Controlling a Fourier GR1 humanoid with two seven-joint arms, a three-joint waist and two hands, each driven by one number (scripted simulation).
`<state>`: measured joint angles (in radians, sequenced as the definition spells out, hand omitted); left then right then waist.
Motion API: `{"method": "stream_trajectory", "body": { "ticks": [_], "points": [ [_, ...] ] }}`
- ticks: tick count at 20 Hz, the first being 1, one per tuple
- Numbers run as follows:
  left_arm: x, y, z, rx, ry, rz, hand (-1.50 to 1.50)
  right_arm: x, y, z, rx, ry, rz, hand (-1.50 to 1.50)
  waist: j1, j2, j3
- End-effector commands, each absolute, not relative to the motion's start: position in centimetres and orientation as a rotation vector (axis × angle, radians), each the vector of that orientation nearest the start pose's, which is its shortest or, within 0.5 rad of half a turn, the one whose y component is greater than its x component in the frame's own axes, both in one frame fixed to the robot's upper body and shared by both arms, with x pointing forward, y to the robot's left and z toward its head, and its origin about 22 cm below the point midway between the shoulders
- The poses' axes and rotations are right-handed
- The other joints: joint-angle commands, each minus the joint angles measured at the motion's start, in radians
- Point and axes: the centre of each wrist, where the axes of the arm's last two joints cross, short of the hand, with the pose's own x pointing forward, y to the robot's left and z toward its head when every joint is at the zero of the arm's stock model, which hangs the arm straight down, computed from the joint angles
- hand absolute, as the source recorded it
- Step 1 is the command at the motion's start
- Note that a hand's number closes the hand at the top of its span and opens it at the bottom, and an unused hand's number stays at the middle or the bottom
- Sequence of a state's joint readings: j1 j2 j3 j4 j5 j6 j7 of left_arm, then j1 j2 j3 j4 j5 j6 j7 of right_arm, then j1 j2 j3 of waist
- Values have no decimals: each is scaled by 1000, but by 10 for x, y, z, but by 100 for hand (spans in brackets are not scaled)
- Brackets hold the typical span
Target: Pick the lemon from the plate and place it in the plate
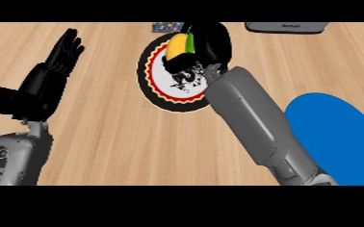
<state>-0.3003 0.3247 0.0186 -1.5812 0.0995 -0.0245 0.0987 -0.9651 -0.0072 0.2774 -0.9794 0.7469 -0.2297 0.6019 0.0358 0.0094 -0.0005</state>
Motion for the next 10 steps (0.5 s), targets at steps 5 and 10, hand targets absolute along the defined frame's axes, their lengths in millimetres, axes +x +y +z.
{"method": "stream_trajectory", "body": {
  "ticks": [5, 10],
  "points": [
    [305, 257, 112, 69, -1779, -271, 0, 417, -45, 96, -808, -1402, 784, 150, 34, 7, 0],
    [309, 243, 105, 80, -1788, -296, 0, 430, -46, 107, -756, -1370, 629, -150, 51, 15, 0]
  ]
}}
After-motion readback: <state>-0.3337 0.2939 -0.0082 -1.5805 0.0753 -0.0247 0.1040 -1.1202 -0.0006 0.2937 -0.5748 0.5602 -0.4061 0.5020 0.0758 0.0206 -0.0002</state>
